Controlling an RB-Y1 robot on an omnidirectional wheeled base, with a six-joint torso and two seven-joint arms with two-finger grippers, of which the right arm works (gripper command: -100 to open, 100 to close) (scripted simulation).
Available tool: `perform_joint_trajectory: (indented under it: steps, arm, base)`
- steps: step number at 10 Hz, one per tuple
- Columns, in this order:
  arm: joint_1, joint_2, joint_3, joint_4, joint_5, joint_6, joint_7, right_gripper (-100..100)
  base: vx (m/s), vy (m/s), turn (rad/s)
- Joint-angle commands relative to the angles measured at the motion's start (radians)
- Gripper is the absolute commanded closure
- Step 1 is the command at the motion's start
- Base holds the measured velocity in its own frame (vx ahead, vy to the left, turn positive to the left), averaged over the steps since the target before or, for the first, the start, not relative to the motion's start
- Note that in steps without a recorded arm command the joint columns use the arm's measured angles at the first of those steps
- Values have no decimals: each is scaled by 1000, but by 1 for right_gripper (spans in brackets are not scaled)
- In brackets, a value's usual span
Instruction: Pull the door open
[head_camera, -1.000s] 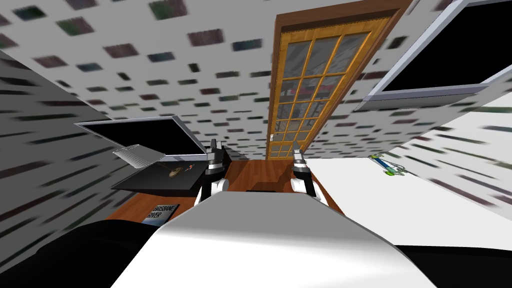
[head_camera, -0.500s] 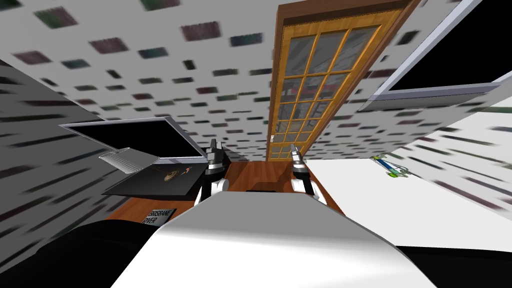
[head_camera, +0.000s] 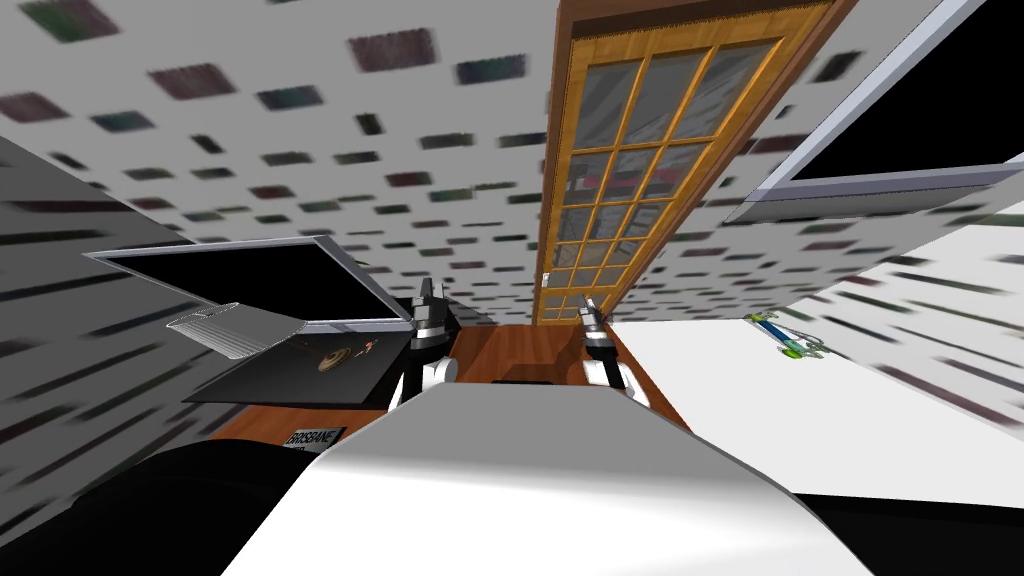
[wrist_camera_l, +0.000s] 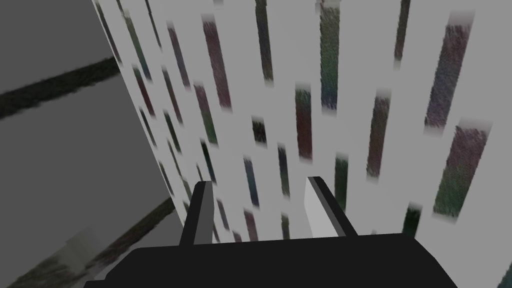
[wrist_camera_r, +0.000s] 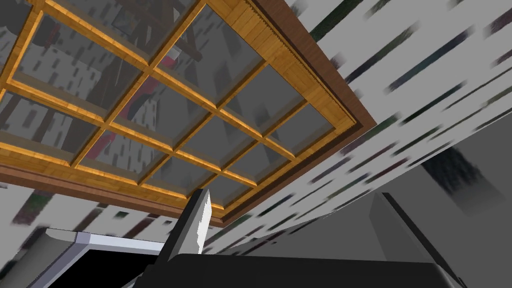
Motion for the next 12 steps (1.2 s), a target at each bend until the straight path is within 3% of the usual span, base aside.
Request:
perform_joint_trajectory:
  steps: [1, 12]
  arm:
    - [-17, -6, -14, 50, 14, -19, 27, -100]
    - [-99, -32, -90, 359, 115, -129, 209, -100]
  base:
    - [105, 12, -13]
    - [100, 14, -9]
